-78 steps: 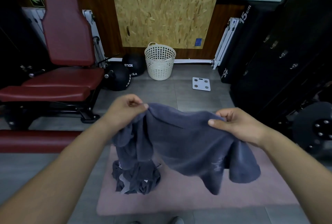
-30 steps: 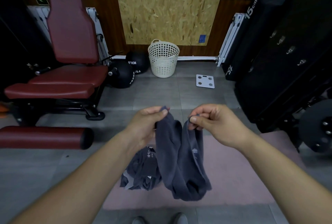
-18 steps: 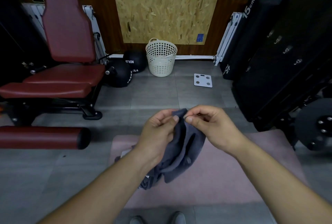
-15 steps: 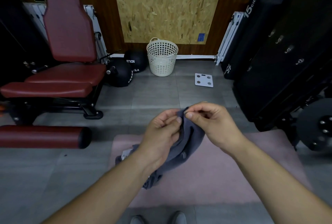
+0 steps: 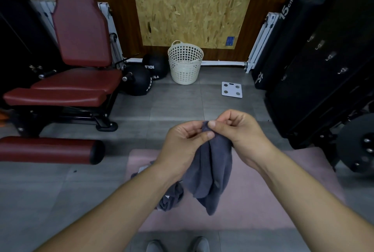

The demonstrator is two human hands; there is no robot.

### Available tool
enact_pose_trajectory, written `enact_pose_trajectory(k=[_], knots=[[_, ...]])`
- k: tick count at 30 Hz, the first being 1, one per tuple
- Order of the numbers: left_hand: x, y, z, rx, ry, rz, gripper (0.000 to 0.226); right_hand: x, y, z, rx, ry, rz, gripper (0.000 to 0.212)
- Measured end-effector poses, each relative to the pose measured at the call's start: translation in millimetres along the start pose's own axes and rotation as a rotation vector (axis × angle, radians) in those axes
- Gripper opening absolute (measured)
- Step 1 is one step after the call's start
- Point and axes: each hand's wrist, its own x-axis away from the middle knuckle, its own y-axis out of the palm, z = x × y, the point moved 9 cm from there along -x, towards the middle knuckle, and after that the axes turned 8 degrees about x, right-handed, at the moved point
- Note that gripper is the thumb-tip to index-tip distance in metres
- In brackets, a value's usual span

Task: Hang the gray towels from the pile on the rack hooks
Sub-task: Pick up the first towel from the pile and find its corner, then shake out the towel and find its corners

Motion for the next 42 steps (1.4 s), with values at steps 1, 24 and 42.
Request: enact_pose_trajectory(k=[1,24,42], knots=[[0,1,2,-0.014,0.004,-0.006,0.021,-1,1,1,-0.041,0.012,-0.040,0.017],[-51,-86,128,-0.222,0.345,0.305,0.025,26,-20,92,0.670,0.247,-0.537,0.029],[-69,-170,104,-0.097,0.198,0.588,0.025,38,-43,166,1.342,0.348,-0.626,0.029]])
